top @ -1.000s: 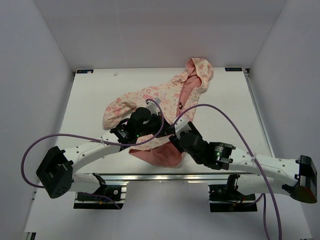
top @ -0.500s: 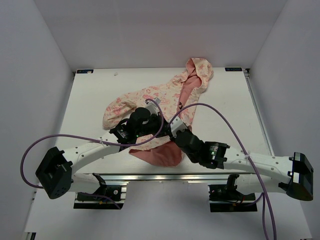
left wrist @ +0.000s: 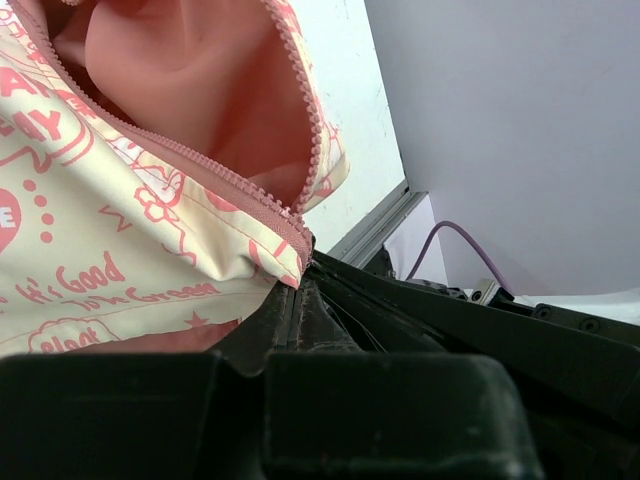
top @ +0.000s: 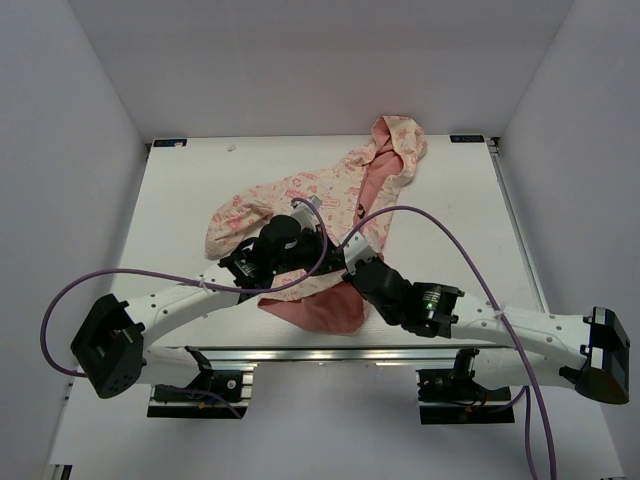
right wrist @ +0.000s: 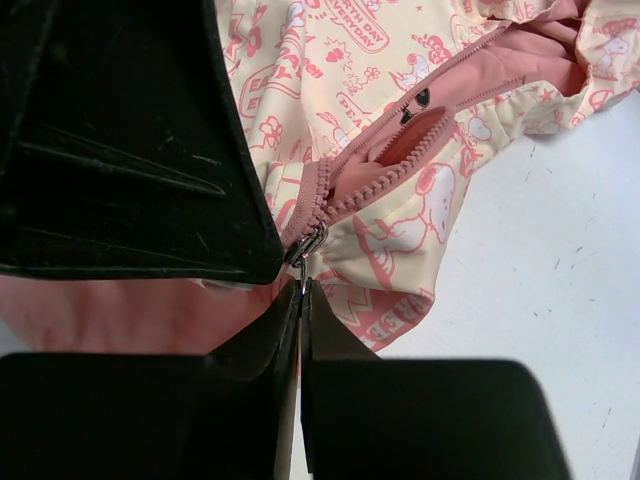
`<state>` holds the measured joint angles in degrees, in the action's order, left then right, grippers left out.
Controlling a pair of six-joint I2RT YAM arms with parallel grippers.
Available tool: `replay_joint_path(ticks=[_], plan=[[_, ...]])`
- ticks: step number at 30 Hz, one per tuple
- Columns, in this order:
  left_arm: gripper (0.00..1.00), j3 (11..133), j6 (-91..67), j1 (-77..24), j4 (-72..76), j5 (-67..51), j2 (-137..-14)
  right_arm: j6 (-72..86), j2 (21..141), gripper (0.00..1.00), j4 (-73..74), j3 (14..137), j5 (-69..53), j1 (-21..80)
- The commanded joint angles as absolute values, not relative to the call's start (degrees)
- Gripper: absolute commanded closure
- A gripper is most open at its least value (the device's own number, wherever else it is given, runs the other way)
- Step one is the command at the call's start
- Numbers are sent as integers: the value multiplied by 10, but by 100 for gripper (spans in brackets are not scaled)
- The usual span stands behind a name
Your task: Zip up the jacket
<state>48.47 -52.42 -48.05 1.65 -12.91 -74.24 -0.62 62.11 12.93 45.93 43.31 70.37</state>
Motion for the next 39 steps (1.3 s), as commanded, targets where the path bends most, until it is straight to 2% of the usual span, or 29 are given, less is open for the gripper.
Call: replay_joint_path(ticks=[1, 17, 24, 31, 36, 39], plan=[[100, 489, -510, -480, 11, -133, -717, -5, 607, 100, 120, 465, 422, 700], [100, 497, -495, -481, 3, -150, -731, -6, 621, 100, 69, 462, 409, 694], [100, 511, -481, -481, -68, -144, -751, 28, 619, 100, 70, 488, 525, 688], [100, 512, -469, -486, -117, -163, -770, 31, 645, 100, 63, 520, 556, 654], [100, 507, -462, -497, -148, -173, -767, 33, 680, 100, 67, 547, 501, 619], [100, 511, -457, -497, -183, -144, -759, 73, 697, 100, 150, 572, 477, 599]])
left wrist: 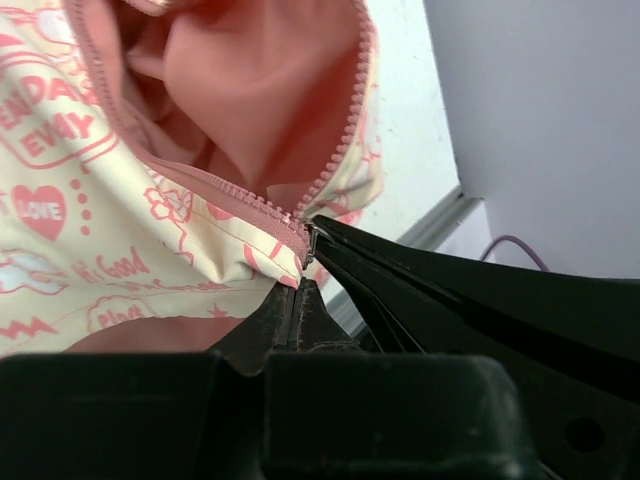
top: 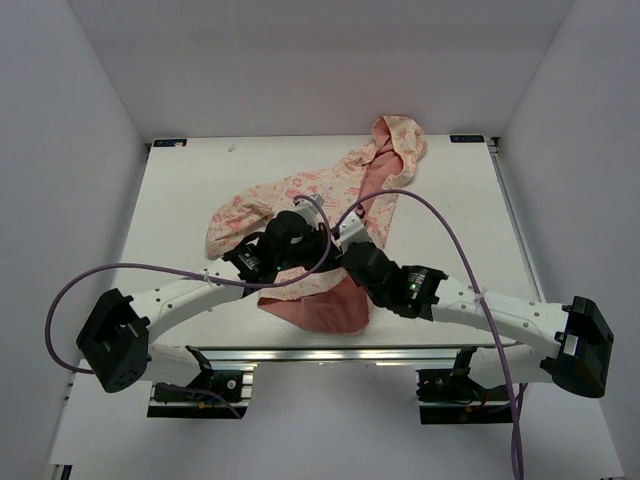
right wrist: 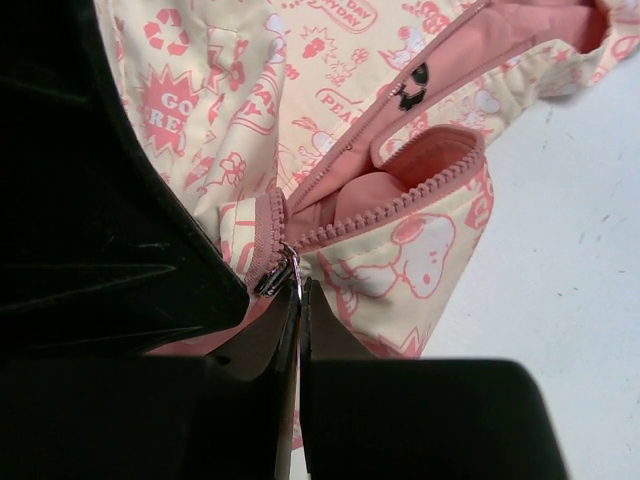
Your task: Zip up the jacket
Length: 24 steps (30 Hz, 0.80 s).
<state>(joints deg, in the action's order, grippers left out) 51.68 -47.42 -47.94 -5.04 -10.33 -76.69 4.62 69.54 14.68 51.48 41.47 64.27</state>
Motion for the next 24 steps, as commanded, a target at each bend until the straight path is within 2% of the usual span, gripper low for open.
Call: replay_joint_path(ticks=[1, 2, 6, 13, 17, 24], plan=[[100, 513, -454, -497, -193, -136, -755, 82, 694, 100, 178, 577, 470, 599], [100, 515, -450, -497, -204, -125, -752, 66, 689, 100, 183, 573, 423, 599], [100, 538, -425, -497, -269, -74, -756, 118, 665, 100, 264, 584, 358, 589], [100, 510, -403, -501, -258, -141, -765, 146, 664, 100, 272, 598, 439, 572], [100, 491, -402, -529, -274, -168, -780, 141, 702, 100, 268, 639, 505, 558], [100, 490, -392, -546, -336, -149, -788, 152, 747, 100, 286, 673, 563, 533]])
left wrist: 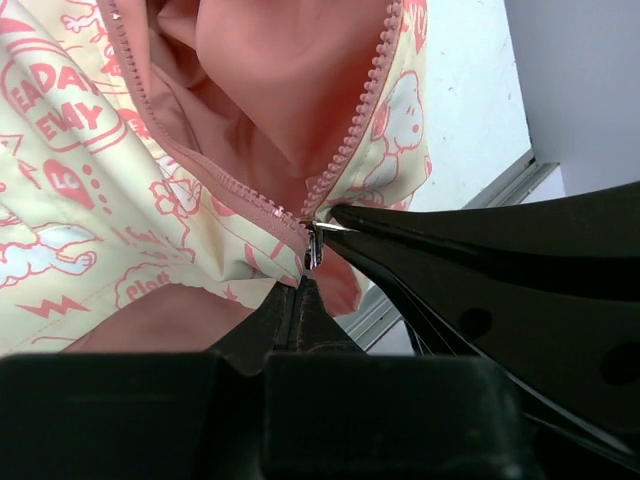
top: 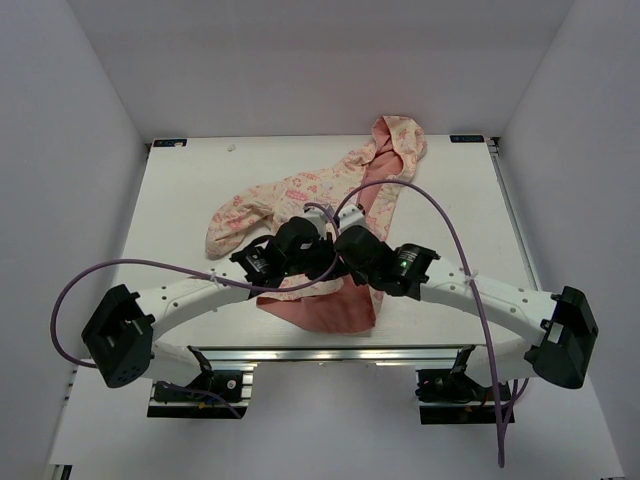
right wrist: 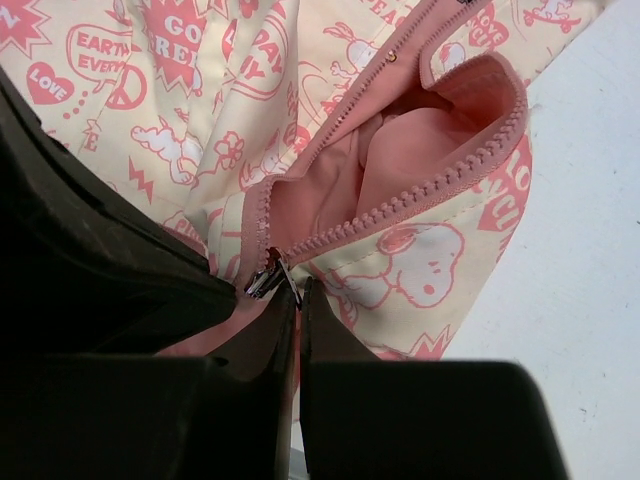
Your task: Zip up the jacket
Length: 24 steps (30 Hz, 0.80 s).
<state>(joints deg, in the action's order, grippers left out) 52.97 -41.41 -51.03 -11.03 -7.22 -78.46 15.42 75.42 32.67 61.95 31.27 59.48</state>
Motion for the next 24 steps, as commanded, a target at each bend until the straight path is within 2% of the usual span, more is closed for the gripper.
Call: replay_joint_path(ticks=[1, 4, 5, 7, 8, 10, 14, 17, 18, 21, 24], plan=[[100, 492, -389, -546, -339, -148, -788, 141, 748, 100, 297, 673, 554, 533], [100, 506, -388, -546, -352, -121, -790, 93, 722, 100, 281, 649, 393, 533], [88, 515, -388, -546, -358, -106, -794, 91, 704, 100, 284, 643, 312, 533], [71, 543, -387, -546, -355, -74, -796, 92, 692, 100, 314, 632, 219, 533], [58, 552, -388, -546, -354, -62, -796, 89, 679, 100, 316, 628, 196, 533], [51, 572, -387, -546, -352, -36, -791, 82, 671, 100, 331, 622, 154, 533], [29, 578, -382, -546, -347, -9, -756, 83, 660, 100, 356, 612, 123, 533], [16, 574, -376, -546, -339, -8, -737, 84, 661, 100, 359, 615, 92, 532], [13, 575, -372, -546, -344, 13, -727, 84, 663, 100, 361, 620, 84, 531], [14, 587, -380, -546, -352, 24, -710, 97, 662, 100, 366, 636, 80, 523], [20, 565, -388, -546, -290, -67, -687, 106, 664, 100, 367, 649, 73, 509]])
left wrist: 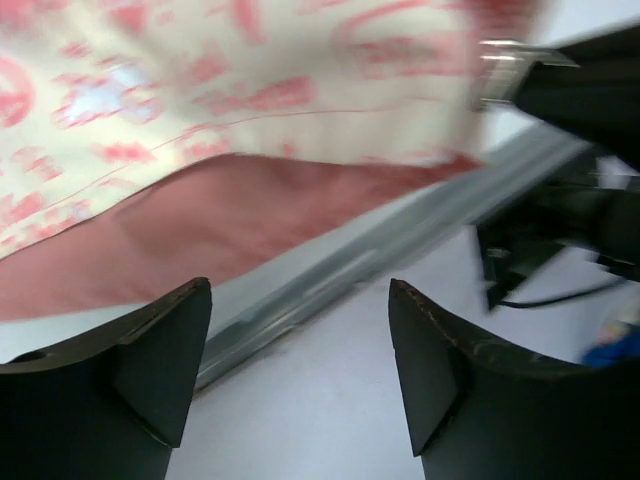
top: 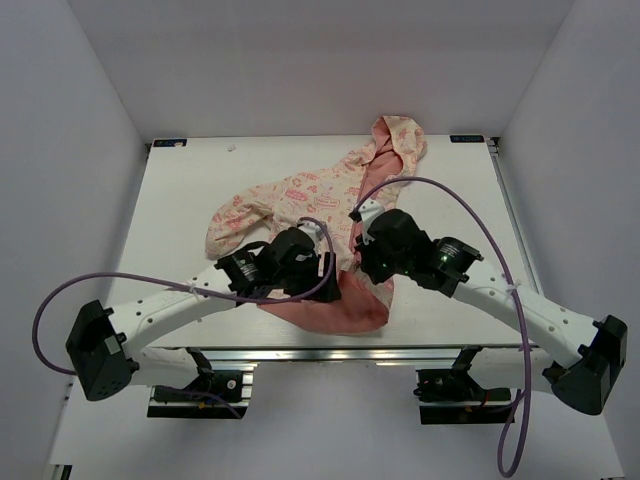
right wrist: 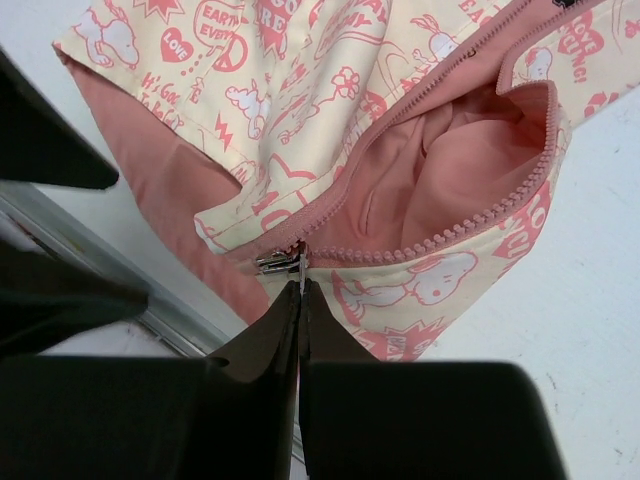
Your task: Zip up the jacket
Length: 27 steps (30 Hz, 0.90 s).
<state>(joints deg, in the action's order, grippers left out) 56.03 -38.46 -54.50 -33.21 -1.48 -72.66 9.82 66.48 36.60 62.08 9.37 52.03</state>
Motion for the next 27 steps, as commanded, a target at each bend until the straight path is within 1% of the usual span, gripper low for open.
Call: replay_joint_path(ticks=[1, 3, 4, 5, 6, 7, 12, 17, 20, 21, 23, 24, 27], plan=[[20, 552, -399, -546, -247, -88, -666, 119, 668, 100, 366, 652, 75, 501], [20, 500, -433, -546, -190, -147, -643, 132, 670, 100, 361, 655, 77, 498], [19, 477, -452, -546, -119, -164, -626, 141, 670, 100, 350, 655, 76, 497], [14, 454, -485, -546, -80, -196, -620, 143, 670, 100, 345, 654, 70, 497], [3, 411, -501, -546, -43, -206, -617, 144, 669, 100, 341, 653, 61, 497], [2, 397, -516, -546, 7, -205, -615, 148, 667, 100, 335, 651, 58, 497], [2, 377, -543, -546, 111, -167, -637, 157, 650, 100, 316, 629, 41, 497], [2, 379, -548, -546, 161, -92, -660, 167, 636, 100, 308, 617, 36, 497], [5, 388, -547, -546, 160, -37, -664, 169, 635, 100, 310, 613, 40, 497], [9, 390, -547, -546, 156, -26, -665, 169, 634, 100, 310, 611, 40, 497], [13, 395, -544, -546, 154, 16, -665, 170, 634, 100, 310, 610, 41, 496], [16, 396, -544, -546, 150, 26, -665, 171, 634, 100, 310, 609, 41, 497], [22, 394, -545, -546, 154, 52, -665, 171, 635, 100, 308, 609, 40, 495]])
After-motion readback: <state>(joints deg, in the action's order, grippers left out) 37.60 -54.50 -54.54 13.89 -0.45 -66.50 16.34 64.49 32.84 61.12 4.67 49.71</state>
